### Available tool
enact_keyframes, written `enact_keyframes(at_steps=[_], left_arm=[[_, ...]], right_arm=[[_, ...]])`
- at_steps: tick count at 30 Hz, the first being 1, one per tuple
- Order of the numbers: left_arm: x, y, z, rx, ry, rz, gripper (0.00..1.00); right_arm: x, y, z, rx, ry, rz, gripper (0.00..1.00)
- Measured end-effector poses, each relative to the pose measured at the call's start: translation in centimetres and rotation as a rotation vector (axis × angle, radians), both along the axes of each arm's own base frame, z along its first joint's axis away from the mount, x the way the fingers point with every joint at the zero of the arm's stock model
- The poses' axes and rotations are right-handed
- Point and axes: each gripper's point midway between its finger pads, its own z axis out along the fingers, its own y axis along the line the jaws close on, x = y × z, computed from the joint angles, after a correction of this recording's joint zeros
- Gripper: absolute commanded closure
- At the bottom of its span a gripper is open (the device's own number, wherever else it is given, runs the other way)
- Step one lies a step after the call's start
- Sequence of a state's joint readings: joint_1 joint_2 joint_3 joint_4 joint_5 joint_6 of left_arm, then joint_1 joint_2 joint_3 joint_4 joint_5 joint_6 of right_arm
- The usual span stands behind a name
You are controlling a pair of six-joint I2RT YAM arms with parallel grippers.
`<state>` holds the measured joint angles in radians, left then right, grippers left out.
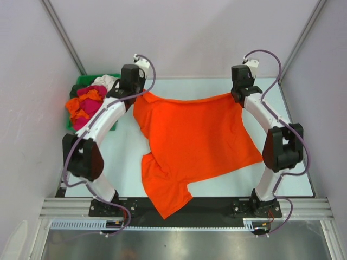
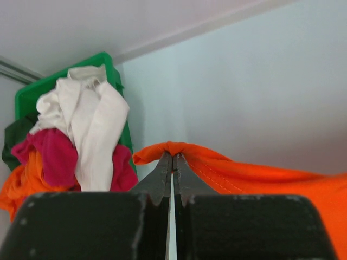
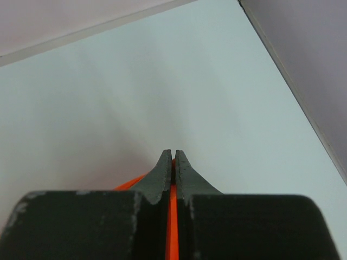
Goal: Fold and stack the t-shirts
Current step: Flatten out the tshirt
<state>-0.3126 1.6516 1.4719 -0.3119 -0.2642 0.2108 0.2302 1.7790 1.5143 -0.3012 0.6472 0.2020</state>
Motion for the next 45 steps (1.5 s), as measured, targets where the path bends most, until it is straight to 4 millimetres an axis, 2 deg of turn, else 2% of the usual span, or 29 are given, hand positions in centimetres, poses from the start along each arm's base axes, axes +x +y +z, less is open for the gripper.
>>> enact_keyframes(at_steps=[4, 7, 11, 15, 24, 29, 36, 38, 39, 40, 41, 42, 43, 44, 45], left_arm=[[4.6, 0.0, 0.8, -0.003, -0.043, 0.042, 1.0], [8.3, -0.3, 0.6, -0.005, -0.067, 0.066, 1.0], [11.9, -1.2, -0.4, -0.011, -0.078, 0.079, 1.0], [14.6, -1.8, -1.6, -0.008, -0.081, 0.087, 1.0], [17.3, -2.3, -5.0, 0.008, -0.065, 0.099, 0.99], [18.3, -2.6, -6.7, 0.018, -0.059, 0.094, 0.95], [19.3, -2.9, -7.9, 0.047, -0.075, 0.083, 0.89], [19.6, -3.1, -7.9, 0.048, -0.088, 0.083, 0.83], [19.7, -3.1, -7.9, 0.051, -0.092, 0.081, 0.77], [19.8, -3.1, -7.8, 0.054, -0.1, 0.083, 0.56], [19.9, -3.2, -7.8, 0.059, -0.106, 0.082, 0.46], [20.1, -3.1, -7.8, 0.066, -0.112, 0.082, 0.35], [20.2, -3.0, -7.6, 0.07, -0.121, 0.084, 0.07], [20.4, -3.0, -7.5, 0.072, -0.131, 0.087, 0.01], [20.5, -2.9, -7.3, 0.078, -0.139, 0.088, 0.0]], right_arm=[[2.8, -1.5, -1.6, 0.023, 0.012, -0.038, 1.0], [5.1, -2.4, -2.6, 0.041, 0.012, -0.061, 1.0], [7.1, -3.3, -4.3, 0.053, 0.026, -0.076, 1.0], [8.8, -4.0, -6.1, 0.069, 0.043, -0.087, 1.0], [11.0, -6.2, -10.9, 0.105, 0.099, -0.117, 1.0], [12.1, -6.5, -12.8, 0.116, 0.118, -0.119, 1.0], [13.5, -6.3, -13.7, 0.122, 0.113, -0.112, 1.0], [13.8, -6.4, -13.9, 0.122, 0.11, -0.112, 1.0], [13.9, -6.4, -14.0, 0.123, 0.108, -0.112, 1.0], [13.9, -6.3, -14.1, 0.123, 0.11, -0.11, 0.98], [14.0, -6.3, -14.2, 0.124, 0.111, -0.109, 0.91], [14.1, -6.3, -14.3, 0.125, 0.111, -0.106, 0.74], [14.1, -6.3, -14.3, 0.126, 0.112, -0.104, 0.66], [14.1, -6.3, -14.4, 0.128, 0.113, -0.102, 0.58], [14.2, -6.3, -14.3, 0.128, 0.112, -0.1, 0.42]])
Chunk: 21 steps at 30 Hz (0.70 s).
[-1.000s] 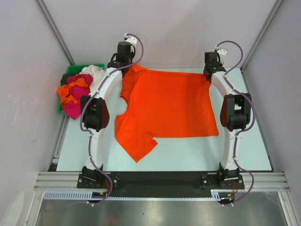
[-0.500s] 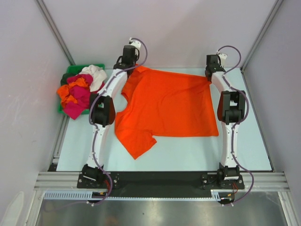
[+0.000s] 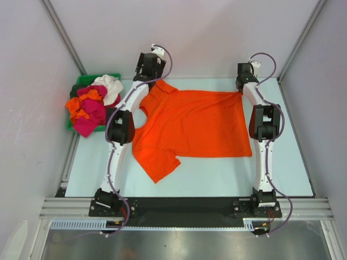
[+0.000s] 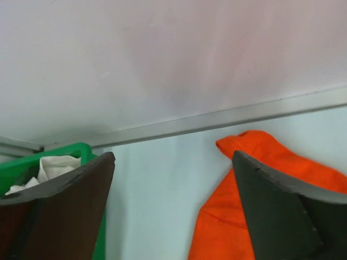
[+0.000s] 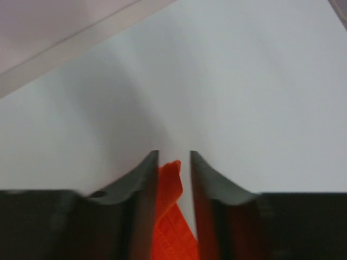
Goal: Fold and stack the t-shirts
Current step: Flatten out the tshirt
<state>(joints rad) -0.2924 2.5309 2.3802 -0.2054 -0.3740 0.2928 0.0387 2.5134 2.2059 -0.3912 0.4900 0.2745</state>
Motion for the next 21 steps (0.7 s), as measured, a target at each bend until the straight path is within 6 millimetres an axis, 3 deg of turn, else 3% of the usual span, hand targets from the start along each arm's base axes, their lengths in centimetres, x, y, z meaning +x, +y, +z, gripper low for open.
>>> enact_keyframes(at_steps=[3, 5, 8, 11, 14, 16, 19, 20, 21], left_arm=[[0.3, 0.2, 0.5, -0.004, -0.026, 0.017, 0.0], [0.4, 0.4, 1.0, -0.009, -0.044, 0.028, 0.0], [-0.1, 0.6, 1.8, -0.02, -0.049, 0.042, 0.0], [-3.2, 1.5, 2.8, -0.026, -0.01, 0.048, 0.0], [-8.3, 2.6, 5.2, -0.039, 0.017, 0.036, 0.0], [-12.2, 3.3, 7.9, -0.06, 0.004, 0.021, 0.05], [-17.8, 3.8, 10.8, -0.099, -0.016, -0.02, 0.19], [-19.4, 3.8, 11.1, -0.11, -0.017, -0.036, 0.25], [-20.9, 3.8, 11.0, -0.12, -0.011, -0.053, 0.39]], right_arm=[[0.2, -0.1, 0.4, -0.001, -0.01, 0.002, 0.2], [0.3, 0.0, 0.7, -0.003, -0.017, 0.004, 0.14], [-0.1, 0.3, 1.4, -0.012, -0.018, 0.008, 0.11], [-2.2, 1.5, 3.1, -0.023, -0.007, 0.024, 0.11], [-5.8, 4.4, 6.3, -0.037, -0.017, 0.065, 0.18], [-8.2, 7.3, 9.4, -0.035, -0.051, 0.107, 0.23], [-11.7, 11.9, 13.4, -0.015, -0.118, 0.177, 0.46], [-12.9, 13.4, 14.1, -0.006, -0.131, 0.202, 0.64], [-14.0, 14.7, 14.3, 0.006, -0.138, 0.224, 0.74]])
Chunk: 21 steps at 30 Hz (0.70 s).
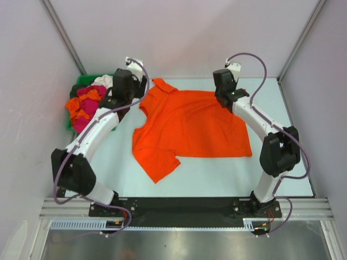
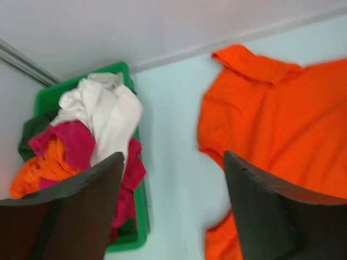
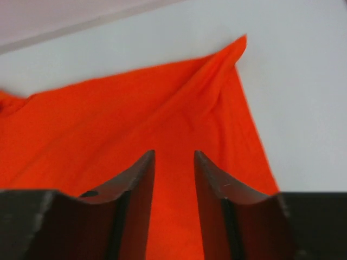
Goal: Fold and stack the t-shirts
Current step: Flatten out the tshirt
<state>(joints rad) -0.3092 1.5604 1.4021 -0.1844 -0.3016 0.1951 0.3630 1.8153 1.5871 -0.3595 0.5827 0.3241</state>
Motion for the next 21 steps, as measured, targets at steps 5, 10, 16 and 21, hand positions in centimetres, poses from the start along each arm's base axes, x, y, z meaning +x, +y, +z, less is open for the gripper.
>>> enact_keyframes(at_steps=[5, 10, 16, 21], left_arm=[[-4.6, -0.7, -5.2, -0.02, 0.153, -0.086, 0.61], [-8.3, -1.6, -11.2, -0.041, 0.366, -0.16, 0.72], [-10.2, -3.3, -13.1, -0.081, 0.446, -0.223, 0.78], [-12.9, -3.5, -17.2, -0.073, 0.558, -0.229, 0.78]], right_arm=[[-5.4, 1.7, -5.1, 0.013, 0.121, 0.023, 0.87], [-9.7, 0.4, -11.3, -0.016, 0.295, -0.01, 0.95], [-11.7, 0.6, -12.7, -0.012, 0.34, -0.019, 0.89], [-13.9, 0.9, -13.5, -0.001, 0.363, -0.022, 0.77]])
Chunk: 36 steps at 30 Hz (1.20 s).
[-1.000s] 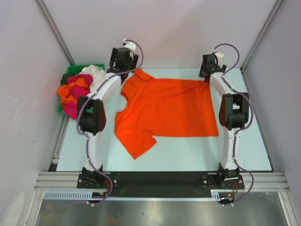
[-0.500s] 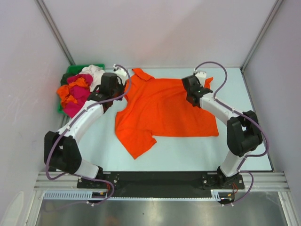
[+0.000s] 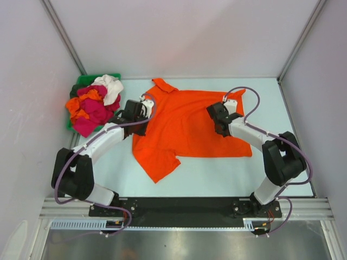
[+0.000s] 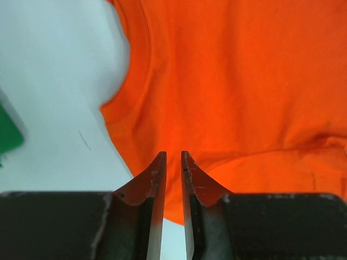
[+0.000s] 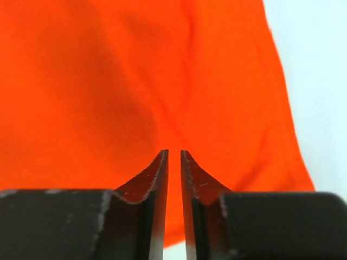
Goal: Fold and stack the t-shirts
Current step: Flatten out the tshirt
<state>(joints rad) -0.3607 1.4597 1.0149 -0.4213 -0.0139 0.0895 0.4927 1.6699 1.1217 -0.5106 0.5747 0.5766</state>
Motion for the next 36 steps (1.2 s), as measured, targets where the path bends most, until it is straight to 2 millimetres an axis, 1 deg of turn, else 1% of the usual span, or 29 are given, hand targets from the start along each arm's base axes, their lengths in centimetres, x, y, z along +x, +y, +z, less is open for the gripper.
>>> enact_keyframes(at_steps=[3, 5, 6, 7, 8, 9, 10, 12, 15, 16, 17, 18, 19, 21, 22, 24, 25, 28, 30, 33, 36], left_arm=[[-1.8, 0.3, -2.2, 0.008, 0.066, 0.012, 0.74], [-2.8, 0.4, -3.0, 0.017, 0.087, 0.021, 0.68], [-3.2, 0.5, -3.1, 0.019, 0.092, 0.022, 0.64], [-3.6, 0.4, -3.2, 0.022, 0.093, 0.018, 0.24], [-3.9, 0.3, -3.1, 0.022, 0.091, 0.012, 0.01], [-4.1, 0.3, -2.8, 0.027, 0.082, 0.006, 0.0], [-4.2, 0.2, -2.4, 0.021, 0.071, 0.004, 0.0], [-4.3, 0.1, -1.5, 0.001, 0.045, 0.008, 0.0], [-4.7, -0.2, -0.2, -0.038, 0.006, -0.009, 0.01], [-4.8, -0.3, 0.0, -0.045, 0.003, -0.014, 0.1], [-4.9, -0.4, -0.1, -0.048, 0.006, -0.018, 0.17], [-4.9, -0.5, -0.3, -0.047, 0.015, -0.021, 0.22], [-5.0, -0.5, -0.6, -0.044, 0.024, -0.019, 0.36], [-5.2, -0.3, -1.6, -0.028, 0.06, -0.019, 0.47], [-5.4, -0.2, -2.2, -0.02, 0.083, -0.018, 0.54], [-5.9, 0.0, -3.2, -0.005, 0.13, -0.013, 0.58], [-6.1, 0.1, -3.5, 0.005, 0.155, -0.01, 0.62], [-6.0, 0.3, -3.8, 0.027, 0.199, 0.001, 0.71], [-5.3, 0.7, -3.4, 0.04, 0.198, 0.015, 0.71], [-4.3, 2.0, -3.0, 0.049, 0.183, 0.064, 0.7], [-3.8, 3.3, -3.2, 0.065, 0.182, 0.107, 0.7]], right_arm=[[-2.0, 0.5, -0.6, 0.001, 0.02, 0.01, 0.7], [-3.3, 1.2, -0.8, 0.007, 0.025, 0.023, 0.66], [-3.8, 1.5, -0.9, 0.01, 0.025, 0.028, 0.59], [-4.4, 1.8, -1.0, 0.012, 0.025, 0.035, 0.53], [-5.0, 2.0, -1.0, 0.013, 0.022, 0.037, 0.45], [-5.5, 2.4, -1.0, 0.013, 0.018, 0.044, 0.32], [-5.9, 2.8, -0.9, 0.011, 0.011, 0.051, 0.29], [-6.5, 3.5, -0.8, 0.012, -0.001, 0.063, 0.27], [-7.4, 4.2, -0.7, 0.016, -0.015, 0.075, 0.28], [-7.7, 4.3, -0.6, 0.02, -0.019, 0.072, 0.29], [-7.8, 4.3, -0.6, 0.021, -0.022, 0.067, 0.29], [-7.9, 4.1, -0.5, 0.02, -0.026, 0.059, 0.33], [-8.0, 3.9, -0.4, 0.019, -0.031, 0.052, 0.35], [-8.1, 3.5, -0.1, 0.017, -0.04, 0.04, 0.37], [-8.1, 3.4, 0.0, 0.012, -0.045, 0.037, 0.38], [-8.0, 3.2, 0.1, 0.004, -0.051, 0.033, 0.38], [-8.0, 3.1, 0.1, 0.0, -0.052, 0.032, 0.38], [-7.9, 2.8, 0.3, -0.017, -0.059, 0.03, 0.39], [-7.8, 2.7, 0.4, -0.027, -0.061, 0.033, 0.39], [-7.7, 2.4, 0.5, -0.041, -0.063, 0.035, 0.39], [-7.5, 1.9, 0.5, -0.055, -0.062, 0.031, 0.39]])
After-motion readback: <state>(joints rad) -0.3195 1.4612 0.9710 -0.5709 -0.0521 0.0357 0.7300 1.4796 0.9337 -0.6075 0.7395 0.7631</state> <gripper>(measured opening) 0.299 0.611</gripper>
